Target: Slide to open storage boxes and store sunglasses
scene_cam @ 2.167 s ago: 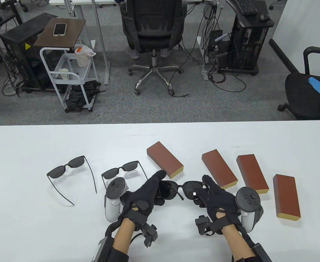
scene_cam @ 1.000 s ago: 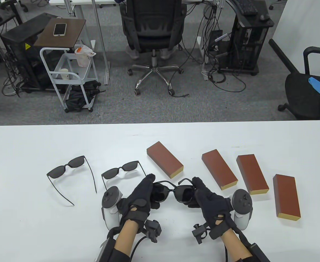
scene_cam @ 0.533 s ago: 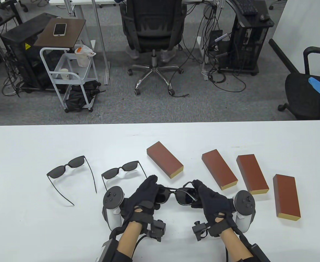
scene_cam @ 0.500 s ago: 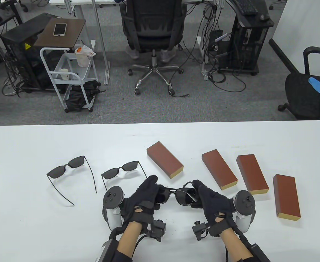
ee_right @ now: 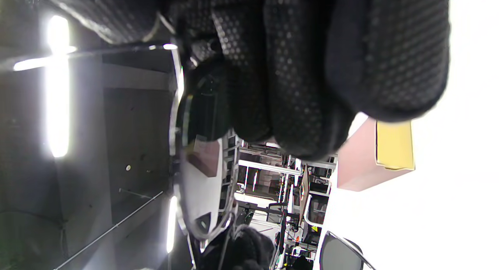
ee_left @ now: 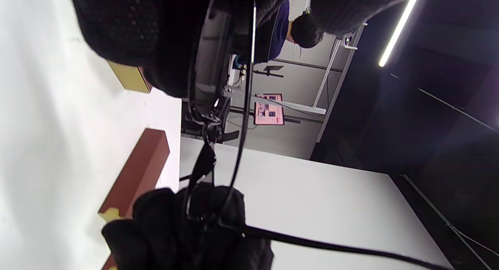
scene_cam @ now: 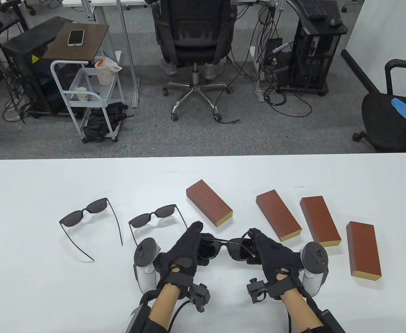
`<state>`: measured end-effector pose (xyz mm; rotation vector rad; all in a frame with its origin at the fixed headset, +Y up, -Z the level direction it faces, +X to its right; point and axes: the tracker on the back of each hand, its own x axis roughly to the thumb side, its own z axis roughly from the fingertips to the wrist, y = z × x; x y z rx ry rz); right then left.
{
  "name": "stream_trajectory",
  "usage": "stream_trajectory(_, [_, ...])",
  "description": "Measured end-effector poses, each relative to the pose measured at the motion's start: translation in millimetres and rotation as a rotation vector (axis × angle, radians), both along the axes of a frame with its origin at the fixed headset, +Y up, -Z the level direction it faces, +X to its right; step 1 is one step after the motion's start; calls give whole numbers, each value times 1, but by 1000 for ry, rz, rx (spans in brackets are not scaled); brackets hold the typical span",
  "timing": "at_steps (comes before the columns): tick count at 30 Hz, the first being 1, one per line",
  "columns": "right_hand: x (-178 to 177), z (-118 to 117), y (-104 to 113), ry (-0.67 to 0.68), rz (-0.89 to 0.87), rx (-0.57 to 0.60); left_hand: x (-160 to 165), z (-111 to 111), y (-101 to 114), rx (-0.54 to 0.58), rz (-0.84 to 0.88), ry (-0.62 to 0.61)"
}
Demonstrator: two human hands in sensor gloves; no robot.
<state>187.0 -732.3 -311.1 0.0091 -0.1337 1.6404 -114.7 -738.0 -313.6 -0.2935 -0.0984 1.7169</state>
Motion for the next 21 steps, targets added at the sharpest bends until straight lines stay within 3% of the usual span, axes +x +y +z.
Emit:
stream_trajectory(11, [10, 0, 1, -62, 105, -39, 9, 1, 3, 52, 46, -109])
stream_trajectory(21, [12, 0, 2, -78, 149, -45, 11, 1, 3, 59, 24, -125])
